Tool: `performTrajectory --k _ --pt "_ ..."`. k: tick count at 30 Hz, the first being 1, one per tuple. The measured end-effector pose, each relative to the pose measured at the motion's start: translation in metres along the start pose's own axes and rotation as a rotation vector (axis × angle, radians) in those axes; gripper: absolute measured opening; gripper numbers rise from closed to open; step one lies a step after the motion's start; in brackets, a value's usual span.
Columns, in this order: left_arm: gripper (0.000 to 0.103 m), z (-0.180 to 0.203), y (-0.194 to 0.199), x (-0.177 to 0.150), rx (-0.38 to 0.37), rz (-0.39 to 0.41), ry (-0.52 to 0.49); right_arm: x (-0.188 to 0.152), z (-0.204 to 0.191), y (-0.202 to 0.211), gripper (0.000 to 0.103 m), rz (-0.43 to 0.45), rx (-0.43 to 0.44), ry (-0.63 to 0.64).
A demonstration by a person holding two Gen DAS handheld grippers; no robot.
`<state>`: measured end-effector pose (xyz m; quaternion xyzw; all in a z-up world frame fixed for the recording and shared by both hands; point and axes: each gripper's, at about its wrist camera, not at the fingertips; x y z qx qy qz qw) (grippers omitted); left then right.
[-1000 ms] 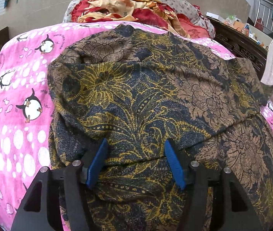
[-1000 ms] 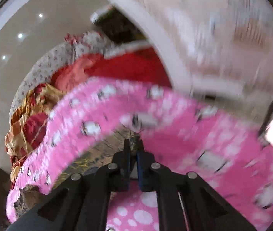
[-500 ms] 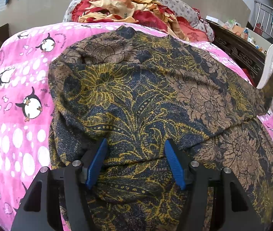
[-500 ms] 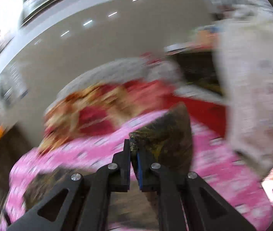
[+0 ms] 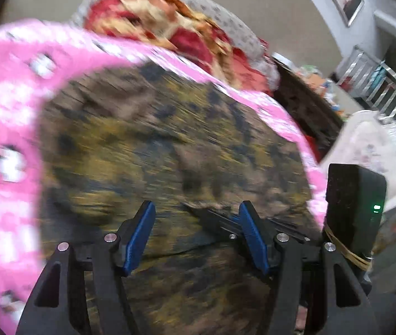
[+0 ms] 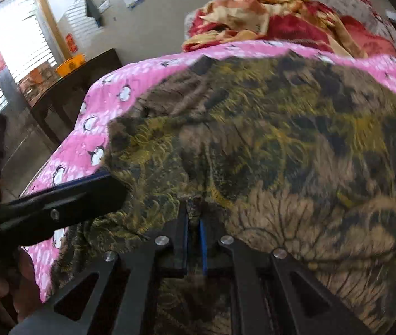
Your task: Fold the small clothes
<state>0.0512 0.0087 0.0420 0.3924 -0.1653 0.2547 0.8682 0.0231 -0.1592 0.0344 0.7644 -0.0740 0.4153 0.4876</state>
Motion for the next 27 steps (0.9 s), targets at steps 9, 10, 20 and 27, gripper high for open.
performTrajectory --k 9,10,20,27 --pt "0.042 0.001 -0.053 0.011 -0.135 -0.132 0.156 -0.012 -0.009 0.022 0.007 0.026 -0.025 0.102" --pt "0.04 0.002 -0.054 0.01 -0.123 -0.129 0.153 -0.012 -0.008 0.022 0.009 0.025 -0.031 0.097" --pt "0.035 -0.012 -0.033 -0.012 -0.141 -0.073 0.107 -0.05 0.006 0.072 0.05 -0.04 -0.266 0.21" --pt "0.0 -0.013 -0.035 -0.014 -0.081 -0.037 0.123 -0.073 0.043 0.073 0.054 -0.143 -0.346 0.104"
Point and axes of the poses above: each gripper's, at about its wrist camera, not at the fingertips, and y roughly against the way its jaws point, z to its right, x to its top, and after that the axes turned 11 degrees about y, right-handed
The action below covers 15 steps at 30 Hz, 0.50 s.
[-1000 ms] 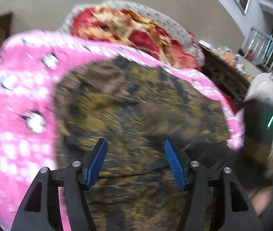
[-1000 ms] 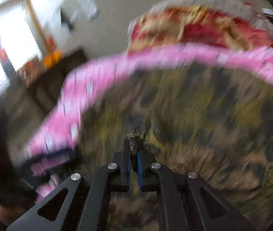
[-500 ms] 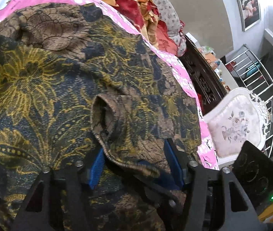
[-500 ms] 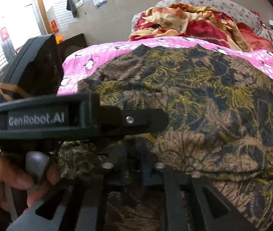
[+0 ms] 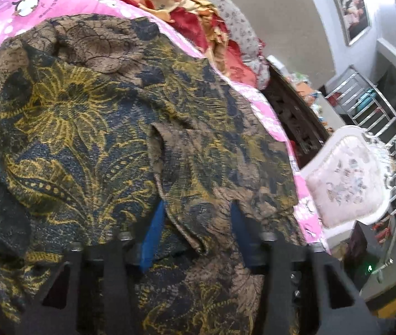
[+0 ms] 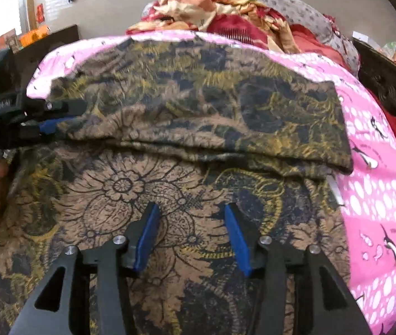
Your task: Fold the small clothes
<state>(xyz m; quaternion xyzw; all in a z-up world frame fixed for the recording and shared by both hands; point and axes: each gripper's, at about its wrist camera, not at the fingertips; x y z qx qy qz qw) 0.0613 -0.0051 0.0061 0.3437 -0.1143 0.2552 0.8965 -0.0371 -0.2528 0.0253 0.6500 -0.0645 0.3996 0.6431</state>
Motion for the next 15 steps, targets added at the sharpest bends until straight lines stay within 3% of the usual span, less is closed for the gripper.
performTrajectory --k 4,10,15 --pt "0.0 0.005 0.004 -0.007 0.02 0.02 -0.022 0.003 -0.011 -0.004 0.055 -0.004 -0.062 0.032" --pt "0.0 0.025 0.045 0.002 0.021 0.12 -0.103 0.003 -0.006 -0.004 0.056 0.003 -0.039 0.004" --pt "0.0 0.017 0.069 0.029 0.181 0.155 -0.244 0.002 -0.005 -0.004 0.056 0.004 -0.038 0.002"
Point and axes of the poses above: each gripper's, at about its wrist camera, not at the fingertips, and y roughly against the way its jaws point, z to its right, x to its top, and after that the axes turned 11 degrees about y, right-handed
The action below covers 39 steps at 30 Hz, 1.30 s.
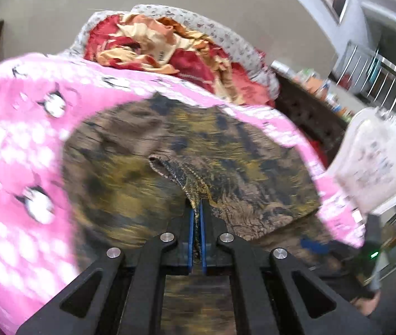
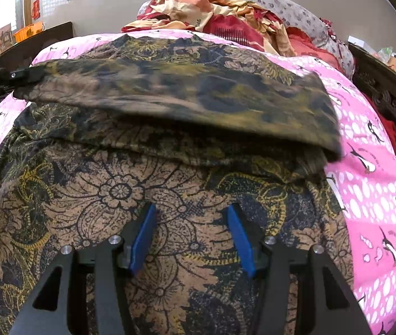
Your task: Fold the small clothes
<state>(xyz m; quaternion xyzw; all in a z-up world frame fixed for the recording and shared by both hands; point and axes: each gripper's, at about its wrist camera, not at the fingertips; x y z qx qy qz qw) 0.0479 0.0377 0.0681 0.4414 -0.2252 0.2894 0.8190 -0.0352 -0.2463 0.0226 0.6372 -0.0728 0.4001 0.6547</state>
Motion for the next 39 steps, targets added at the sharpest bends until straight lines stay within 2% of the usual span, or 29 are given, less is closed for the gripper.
performTrajectory --k 5,8,11,13,16,18,20,21,23,24,25,26,27,28,29,30,31,32,33,35,36,37,39 --pt "0.0 -0.031 -0.005 0.006 0.126 -0.021 -0.072 0.0 0.001 -0.001 0.057 0.001 0.006 -0.007" --pt "0.0 -0.053 -0.023 -0.006 0.221 -0.072 -0.044 0.001 0.001 -0.001 0.057 0.001 0.007 -0.011" --pt "0.0 -0.062 -0.021 -0.013 0.224 -0.041 0.003 0.001 0.001 0.0 0.057 0.0 0.009 -0.012" --pt "0.0 -0.06 -0.015 -0.014 0.233 -0.033 0.029 0.0 0.008 0.004 0.057 0.009 0.047 -0.041" --pt "0.0 -0.053 0.005 -0.016 0.299 0.036 0.019 -0.004 0.033 0.02 0.057 0.06 0.115 -0.153" --pt "0.0 -0.044 0.024 -0.013 0.329 0.132 -0.005 -0.007 0.058 0.037 0.057 0.117 0.083 -0.233" --pt "0.003 -0.034 0.029 -0.002 0.319 0.192 -0.016 -0.003 0.09 0.05 0.056 0.175 0.026 -0.297" --pt "0.008 -0.027 0.023 0.006 0.3 0.194 -0.023 0.004 0.108 0.052 0.043 0.188 -0.011 -0.323" --pt "0.008 -0.014 -0.008 0.018 0.249 0.127 -0.047 0.026 0.133 0.043 0.022 0.163 -0.049 -0.341" --pt "0.008 -0.013 -0.027 0.021 0.249 0.076 -0.05 0.038 0.141 0.034 0.02 0.142 -0.021 -0.342" --pt "0.008 -0.015 -0.045 0.02 0.279 0.026 -0.05 0.047 0.144 0.026 0.019 0.128 0.004 -0.339" --pt "0.008 -0.02 -0.062 0.018 0.328 -0.012 -0.048 0.06 0.145 0.013 0.018 0.108 0.014 -0.315" --pt "0.003 -0.028 -0.075 0.011 0.399 -0.039 -0.05 0.066 0.144 0.005 0.018 0.102 0.008 -0.284" --pt "0.002 -0.032 -0.076 0.005 0.407 -0.028 -0.054 0.07 0.141 -0.01 0.018 0.073 0.006 -0.228" --pt "0.0 -0.032 -0.071 0.003 0.409 0.0 -0.049 0.067 0.143 -0.027 0.015 -0.005 -0.014 -0.196" --pt "0.0 -0.033 -0.065 0.0 0.433 0.015 -0.033 0.058 0.148 -0.044 0.016 -0.105 -0.036 -0.182" --pt "0.0 -0.035 -0.063 -0.002 0.437 0.017 -0.022 0.046 0.156 -0.05 0.017 -0.097 -0.001 -0.198" --pt "0.0 -0.038 -0.059 -0.003 0.428 0.023 -0.009 0.043 0.161 -0.048 0.039 -0.099 -0.006 -0.196" --pt "0.0 -0.041 -0.059 -0.003 0.421 0.022 0.002 0.042 0.165 -0.048 0.043 -0.126 -0.027 -0.204" --pt "0.0 -0.037 -0.062 -0.002 0.433 0.019 0.0 0.051 0.168 -0.045 0.039 -0.144 -0.035 -0.211" --pt "0.0 -0.034 -0.064 -0.002 0.456 0.022 -0.018 0.058 0.167 -0.041 0.024 -0.135 -0.056 -0.207" --pt "0.0 -0.031 -0.066 -0.003 0.472 0.023 -0.031 0.074 0.162 -0.03 0.021 -0.08 -0.094 -0.195" --pt "0.0 -0.023 -0.072 -0.004 0.519 0.027 -0.068 0.095 0.156 -0.014 0.021 0.061 -0.085 -0.193"
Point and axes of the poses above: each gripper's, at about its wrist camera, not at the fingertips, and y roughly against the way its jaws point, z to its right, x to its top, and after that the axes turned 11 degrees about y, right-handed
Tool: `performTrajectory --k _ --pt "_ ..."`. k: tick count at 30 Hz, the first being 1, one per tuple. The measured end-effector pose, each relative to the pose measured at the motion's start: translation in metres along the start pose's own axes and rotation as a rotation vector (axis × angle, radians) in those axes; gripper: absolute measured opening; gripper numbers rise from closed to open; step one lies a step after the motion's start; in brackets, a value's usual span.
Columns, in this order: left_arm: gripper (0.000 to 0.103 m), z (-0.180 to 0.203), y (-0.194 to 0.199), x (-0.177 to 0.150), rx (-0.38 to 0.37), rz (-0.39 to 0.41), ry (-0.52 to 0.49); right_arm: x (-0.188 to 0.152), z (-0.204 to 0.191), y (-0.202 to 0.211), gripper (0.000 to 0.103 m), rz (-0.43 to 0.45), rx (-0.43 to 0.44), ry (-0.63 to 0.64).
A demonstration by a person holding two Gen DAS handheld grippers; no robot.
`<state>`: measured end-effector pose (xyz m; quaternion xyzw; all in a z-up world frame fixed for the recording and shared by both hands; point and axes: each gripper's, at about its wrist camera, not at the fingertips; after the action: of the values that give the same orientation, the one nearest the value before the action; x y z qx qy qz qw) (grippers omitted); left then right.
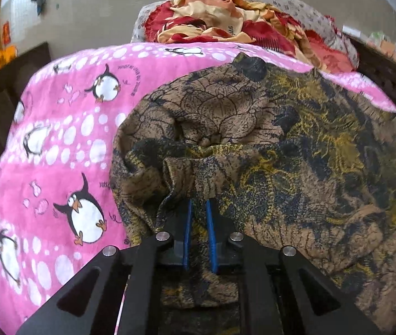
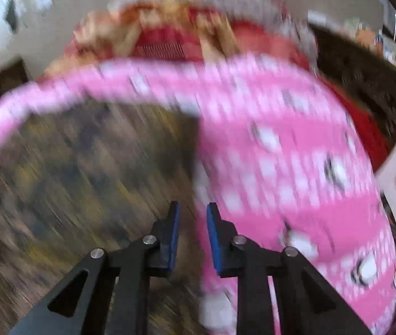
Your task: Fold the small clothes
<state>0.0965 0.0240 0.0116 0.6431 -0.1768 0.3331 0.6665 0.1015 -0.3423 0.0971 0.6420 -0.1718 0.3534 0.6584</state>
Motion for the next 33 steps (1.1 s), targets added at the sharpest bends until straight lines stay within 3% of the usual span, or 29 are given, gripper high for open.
performTrajectory --k 2,5,6,8,11,13,16,18,19,21,23,27,28,30,31,33 --pt "0.0 0.006 0.0 0.0 0.029 0.007 -0.024 0.014 -0.01 0.001 0.021 0.101 0.053 0.017" --pt "0.0 0.007 -0.001 0.0 0.034 0.008 -0.027 0.021 0.01 -0.055 0.018 -0.046 0.04 -0.032" --pt "0.0 0.006 -0.001 0.001 0.029 0.007 -0.023 0.019 0.019 -0.067 0.008 -0.092 0.02 -0.05" --pt "0.0 0.005 -0.001 0.001 0.022 0.006 -0.015 0.015 0.035 -0.082 0.007 -0.117 0.052 -0.065" --pt "0.0 0.003 -0.002 0.002 0.017 0.004 -0.005 0.018 0.022 -0.067 0.008 -0.095 -0.023 0.06" --pt "0.0 0.004 -0.002 0.002 0.022 0.006 -0.007 0.021 0.02 -0.044 0.008 -0.022 -0.059 0.032" --pt "0.0 0.005 -0.003 0.002 0.027 0.006 -0.011 0.02 0.011 -0.024 0.012 0.077 -0.014 0.027" --pt "0.0 0.004 -0.002 0.002 0.023 0.005 -0.009 0.012 0.01 -0.047 0.016 -0.017 -0.045 0.05" --pt "0.0 0.005 -0.003 0.002 0.023 0.005 -0.009 0.002 0.019 -0.072 0.018 -0.155 -0.059 0.001" --pt "0.0 0.005 -0.002 0.002 0.022 0.005 -0.008 0.0 0.028 -0.069 0.022 -0.132 -0.042 -0.088" --pt "0.0 0.005 -0.002 0.002 0.025 0.005 -0.01 0.006 0.022 -0.041 0.022 -0.062 -0.092 -0.095" --pt "0.0 0.006 -0.003 0.002 0.031 0.006 -0.017 -0.002 -0.006 0.002 0.025 0.058 0.083 -0.046" --pt "0.0 0.006 -0.003 0.002 0.03 0.006 -0.016 -0.011 -0.014 0.0 0.028 0.037 0.117 -0.011" --pt "0.0 0.006 -0.003 0.002 0.023 0.005 -0.013 -0.046 -0.021 -0.035 0.032 -0.157 0.049 0.042" --pt "0.0 0.005 -0.003 0.002 0.022 0.005 -0.012 -0.051 -0.018 -0.024 0.032 -0.078 0.041 0.018" --pt "0.0 0.005 -0.003 0.002 0.025 0.004 -0.013 -0.047 -0.024 -0.015 0.031 -0.116 -0.037 -0.023"
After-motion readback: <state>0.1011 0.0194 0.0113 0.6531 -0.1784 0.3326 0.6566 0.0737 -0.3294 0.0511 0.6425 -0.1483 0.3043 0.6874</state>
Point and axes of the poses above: each gripper's, at about its wrist camera, not at the fingertips, and y roughly against the way its jaws point, z to its right, x to its top, and after that the axes turned 11 degrees about y, right-handed
